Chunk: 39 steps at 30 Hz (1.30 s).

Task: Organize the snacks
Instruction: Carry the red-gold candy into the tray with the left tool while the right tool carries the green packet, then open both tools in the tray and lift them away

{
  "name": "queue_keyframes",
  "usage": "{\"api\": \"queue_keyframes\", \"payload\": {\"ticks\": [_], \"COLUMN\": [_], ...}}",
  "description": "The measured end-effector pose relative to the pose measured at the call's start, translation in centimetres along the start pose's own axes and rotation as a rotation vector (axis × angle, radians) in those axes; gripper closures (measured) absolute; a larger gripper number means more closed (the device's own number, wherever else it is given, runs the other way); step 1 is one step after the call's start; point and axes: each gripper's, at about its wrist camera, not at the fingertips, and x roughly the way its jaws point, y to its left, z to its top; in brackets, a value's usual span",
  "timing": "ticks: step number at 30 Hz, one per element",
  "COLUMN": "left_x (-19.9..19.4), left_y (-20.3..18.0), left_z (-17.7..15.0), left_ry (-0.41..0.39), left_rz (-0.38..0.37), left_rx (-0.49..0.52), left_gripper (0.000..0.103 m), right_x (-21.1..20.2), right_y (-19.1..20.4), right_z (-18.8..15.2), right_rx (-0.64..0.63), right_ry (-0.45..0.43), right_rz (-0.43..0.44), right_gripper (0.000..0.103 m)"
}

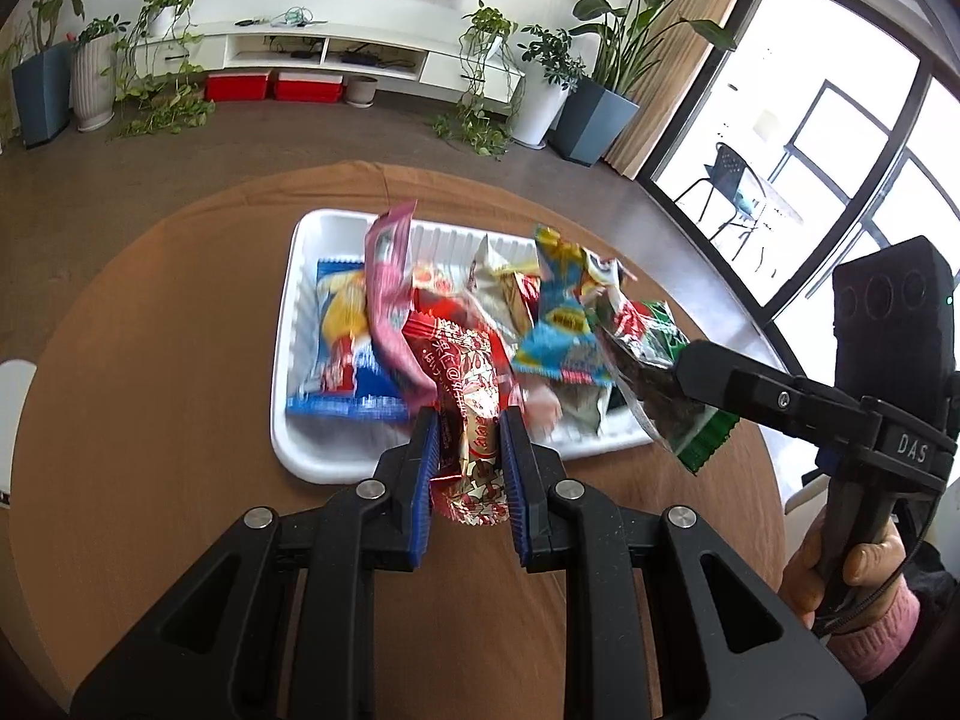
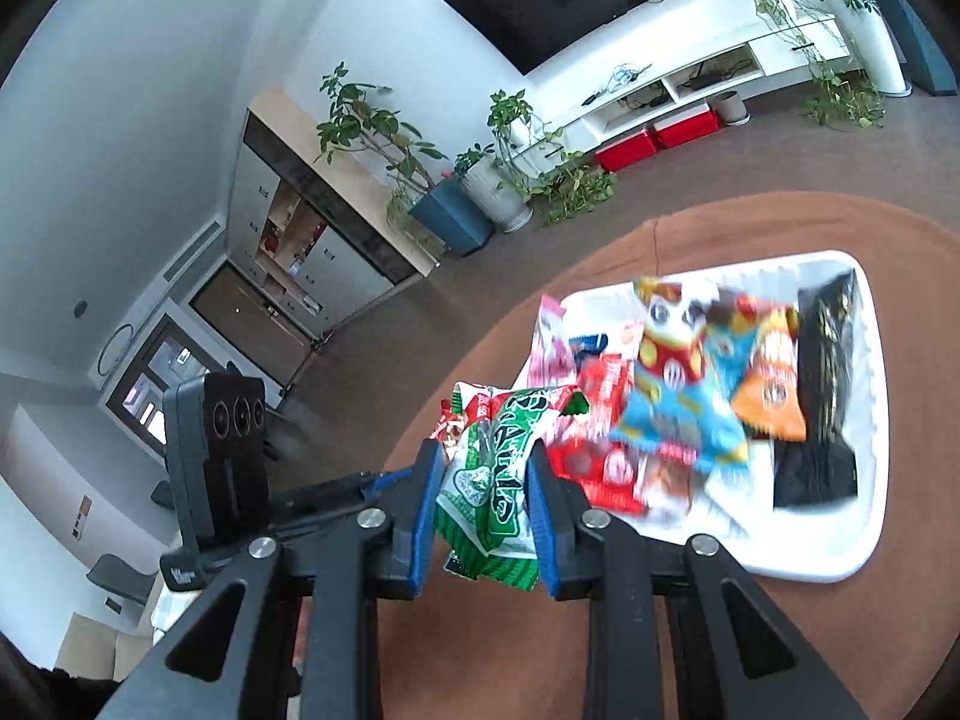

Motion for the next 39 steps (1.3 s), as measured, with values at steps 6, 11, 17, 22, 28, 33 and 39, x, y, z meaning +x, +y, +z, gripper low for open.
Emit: {"api": "queue_keyframes", "payload": {"ticks": [6, 11, 17, 22, 28, 33, 39], "left_x": [1.2, 2.6, 4.2, 5.5, 6.9, 7.8, 7.9], "left_y": [0.2, 0.2, -0.1, -0.3, -0.2, -0.6, -1.1], "left_z": [1.9, 3.1, 4.0, 4.1, 4.5, 5.0, 5.3], "left_ry": [0.001, 0.011, 0.022, 0.033, 0.032, 0.032, 0.011], "left_rz": [0.011, 0.024, 0.054, 0.083, 0.115, 0.134, 0.163], "left_rx": [0.005, 0.014, 0.034, 0.048, 0.073, 0.081, 0.11], "left_gripper": [0.084, 0.084, 0.084, 0.084, 0.084, 0.079, 0.065], "right_x": [1.4, 2.6, 4.0, 5.2, 5.8, 5.7, 5.0], "right_y": [-0.5, -1.6, -2.7, -3.5, -3.8, -3.1, -2.1], "right_z": [2.2, 3.2, 4.2, 4.7, 4.6, 4.8, 5.0], "right_rx": [0.003, 0.007, 0.015, -0.004, -0.024, -0.057, -0.082], "right_ry": [-0.006, -0.002, 0.006, 0.023, 0.022, 0.017, -0.01], "right_rz": [-0.014, -0.042, -0.089, -0.142, -0.181, -0.2, -0.203], "right_gripper": [0.074, 0.074, 0.073, 0.071, 0.07, 0.058, 0.043]}}
